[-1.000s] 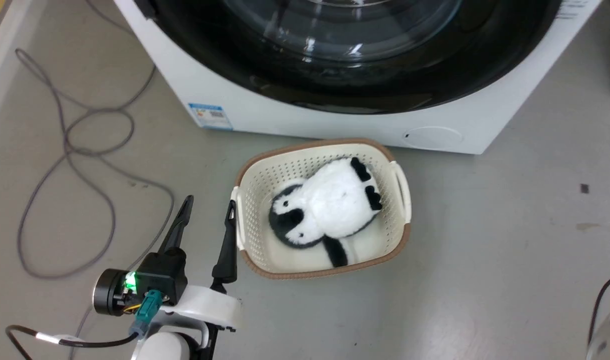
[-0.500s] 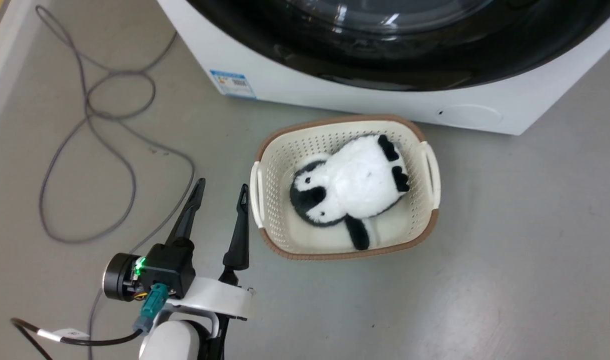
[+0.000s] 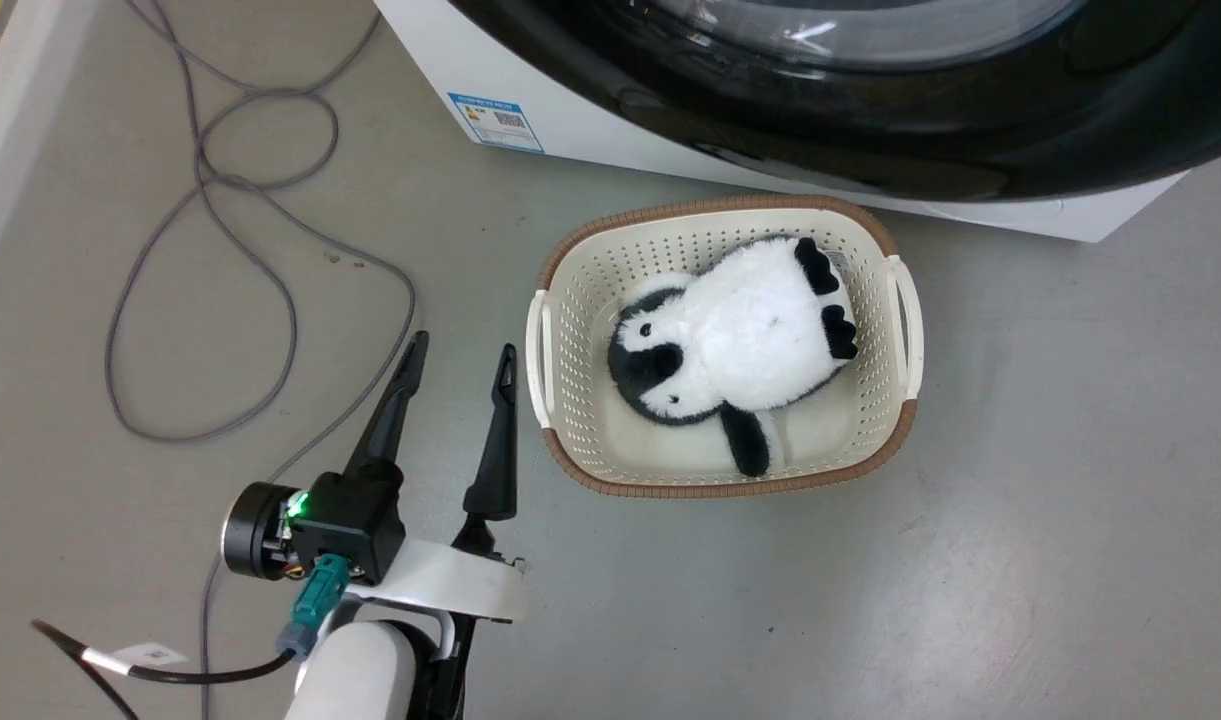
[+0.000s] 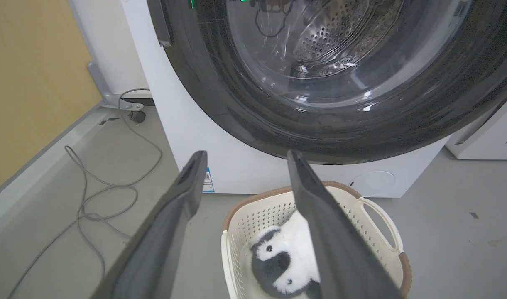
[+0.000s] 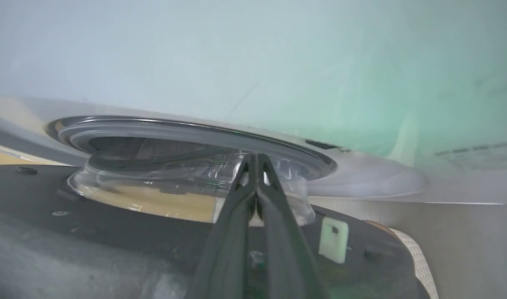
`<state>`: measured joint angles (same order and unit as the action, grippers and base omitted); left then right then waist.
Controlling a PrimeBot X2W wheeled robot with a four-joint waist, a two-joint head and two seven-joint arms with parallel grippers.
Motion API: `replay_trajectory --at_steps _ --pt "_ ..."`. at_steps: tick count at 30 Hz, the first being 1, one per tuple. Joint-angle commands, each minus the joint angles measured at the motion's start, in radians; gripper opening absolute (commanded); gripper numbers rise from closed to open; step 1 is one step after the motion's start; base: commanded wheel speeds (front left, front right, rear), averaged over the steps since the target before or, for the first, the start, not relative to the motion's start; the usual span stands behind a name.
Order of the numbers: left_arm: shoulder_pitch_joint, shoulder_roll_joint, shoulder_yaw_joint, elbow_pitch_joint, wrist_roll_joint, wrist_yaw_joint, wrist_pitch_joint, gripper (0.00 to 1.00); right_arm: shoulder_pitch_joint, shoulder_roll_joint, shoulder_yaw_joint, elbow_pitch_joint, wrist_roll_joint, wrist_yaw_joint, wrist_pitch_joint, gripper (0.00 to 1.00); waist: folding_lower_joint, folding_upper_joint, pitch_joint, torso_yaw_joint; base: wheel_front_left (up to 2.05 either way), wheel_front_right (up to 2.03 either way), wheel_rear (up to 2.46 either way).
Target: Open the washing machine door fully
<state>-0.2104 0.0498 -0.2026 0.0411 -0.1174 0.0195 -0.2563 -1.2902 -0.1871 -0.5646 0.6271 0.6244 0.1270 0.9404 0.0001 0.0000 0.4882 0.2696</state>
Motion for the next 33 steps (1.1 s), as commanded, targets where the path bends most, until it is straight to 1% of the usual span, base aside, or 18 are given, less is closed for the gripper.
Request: replay_trajectory --at_steps 1,11,20,27,33 --pt "-0.015 0.001 -0.002 0.001 -0.004 0.007 -0.006 1.0 0.005 0.031 0.008 0.005 0.002 0.004 0.01 0.0 -0.0001 0.0 -0.002 -0.001 0.0 0.0 0.0" --pt "-0.008 0.001 0.0 0.014 0.001 0.008 -0.006 1.0 0.103 0.055 -0.001 -0.086 -0.006 0.004 0.073 0.0 -0.0001 0.0 -0.041 -0.007 0.0 0.0 0.0" --pt "0.009 0.001 0.008 0.027 -0.003 0.01 -0.006 1.0 0.239 0.079 0.0 -0.154 0.009 0.004 0.127 0.0 -0.0001 0.0 -0.116 -0.007 0.0 0.0 0.0" --pt "0.039 0.0 0.026 0.037 0.0 0.011 -0.006 1.0 0.398 0.114 0.026 -0.231 0.065 0.004 0.157 0.0 -0.0001 0.0 -0.2 0.001 0.0 0.0 0.0" --pt "0.079 0.0 0.041 0.047 0.011 0.007 -0.006 1.0 0.537 0.131 0.051 -0.281 0.145 0.004 0.174 0.0 -0.0001 0.0 -0.275 0.004 0.0 0.0 0.0"
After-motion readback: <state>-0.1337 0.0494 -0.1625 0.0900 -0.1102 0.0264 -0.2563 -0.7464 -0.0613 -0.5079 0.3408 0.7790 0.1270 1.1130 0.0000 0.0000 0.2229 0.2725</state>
